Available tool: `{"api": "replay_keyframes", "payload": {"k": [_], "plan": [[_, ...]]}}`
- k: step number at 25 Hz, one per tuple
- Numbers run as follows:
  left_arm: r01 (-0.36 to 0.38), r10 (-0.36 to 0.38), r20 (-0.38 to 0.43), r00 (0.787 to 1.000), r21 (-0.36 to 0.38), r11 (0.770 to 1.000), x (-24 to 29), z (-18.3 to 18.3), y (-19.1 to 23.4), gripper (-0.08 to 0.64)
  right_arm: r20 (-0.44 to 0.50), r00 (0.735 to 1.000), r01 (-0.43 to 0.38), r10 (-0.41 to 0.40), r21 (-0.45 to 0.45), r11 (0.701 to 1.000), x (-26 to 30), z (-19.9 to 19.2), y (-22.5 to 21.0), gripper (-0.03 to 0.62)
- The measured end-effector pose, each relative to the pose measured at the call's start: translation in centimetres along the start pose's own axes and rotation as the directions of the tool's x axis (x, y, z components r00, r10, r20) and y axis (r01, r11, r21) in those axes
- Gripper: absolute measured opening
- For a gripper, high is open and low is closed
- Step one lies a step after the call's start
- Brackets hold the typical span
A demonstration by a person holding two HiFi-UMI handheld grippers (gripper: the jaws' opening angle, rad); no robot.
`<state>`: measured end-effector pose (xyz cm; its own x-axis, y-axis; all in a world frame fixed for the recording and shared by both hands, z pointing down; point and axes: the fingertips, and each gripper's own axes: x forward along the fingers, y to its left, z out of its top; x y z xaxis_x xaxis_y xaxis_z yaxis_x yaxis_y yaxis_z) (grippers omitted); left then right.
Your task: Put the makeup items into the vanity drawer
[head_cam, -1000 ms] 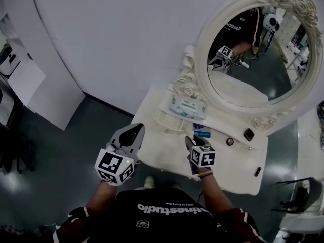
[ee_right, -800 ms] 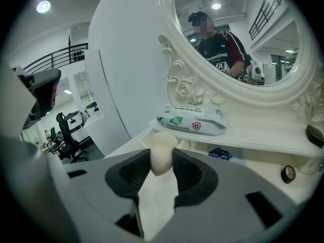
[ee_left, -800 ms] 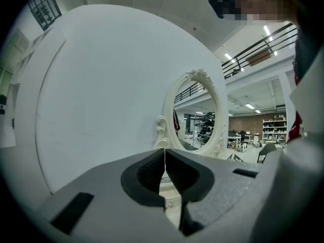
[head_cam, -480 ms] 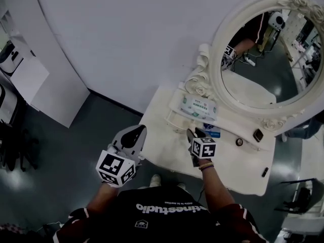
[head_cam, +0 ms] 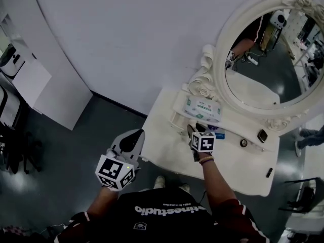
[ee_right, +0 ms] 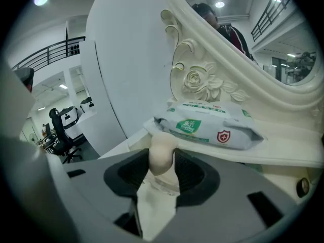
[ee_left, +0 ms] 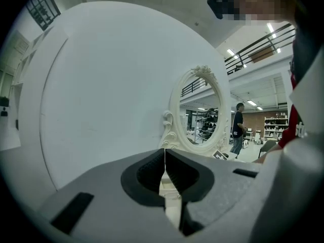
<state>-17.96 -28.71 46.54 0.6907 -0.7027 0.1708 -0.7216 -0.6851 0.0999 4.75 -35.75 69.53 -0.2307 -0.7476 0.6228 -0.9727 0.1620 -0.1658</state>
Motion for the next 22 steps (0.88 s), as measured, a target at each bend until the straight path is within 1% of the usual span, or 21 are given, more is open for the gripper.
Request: {"api": "replay_keyframes", "payload": {"k": [3,7,11,17,20,22], "plan": [[0.006,-0.006,0.000,1.000,0.004,1.000,0.0,0.1,0.0,0.009,0.001,1.000,0.020,-0.020,-0.010,1.000,0.1,0.0,-0.1,0.176],[0.016,-0.016,0.002,1.000,0.001,1.000,0.2,0.1,0.1,0.009,0.007,1.000,0.022,-0.022,-0.002,1.000,-0.4,0.1,-0.1,0.188],[0.050,-0.050,0.012,0.999,-0.004,0.999,1.1,0.3,-0.4,0.009,0.023,0.999,0.036,-0.036,0.022,0.999,-1.9,0.1,-0.5,0.187],[0.151,-0.151,0.022,0.988,-0.013,0.988,3.6,0.9,-3.0,0.009,0.045,0.996,0.073,-0.075,0.051,0.996,-6.1,-0.6,-1.2,0.186],[0.218,-0.218,0.029,0.976,-0.015,0.976,5.5,1.1,-5.5,0.009,0.065,0.992,0.098,-0.104,0.087,0.991,-9.0,-1.1,-2.5,0.184],[0.272,-0.272,0.033,0.962,-0.006,0.962,6.8,1.3,-7.7,0.009,0.077,0.988,0.123,-0.132,0.108,0.987,-11.2,-1.7,-3.8,0.183]]}}
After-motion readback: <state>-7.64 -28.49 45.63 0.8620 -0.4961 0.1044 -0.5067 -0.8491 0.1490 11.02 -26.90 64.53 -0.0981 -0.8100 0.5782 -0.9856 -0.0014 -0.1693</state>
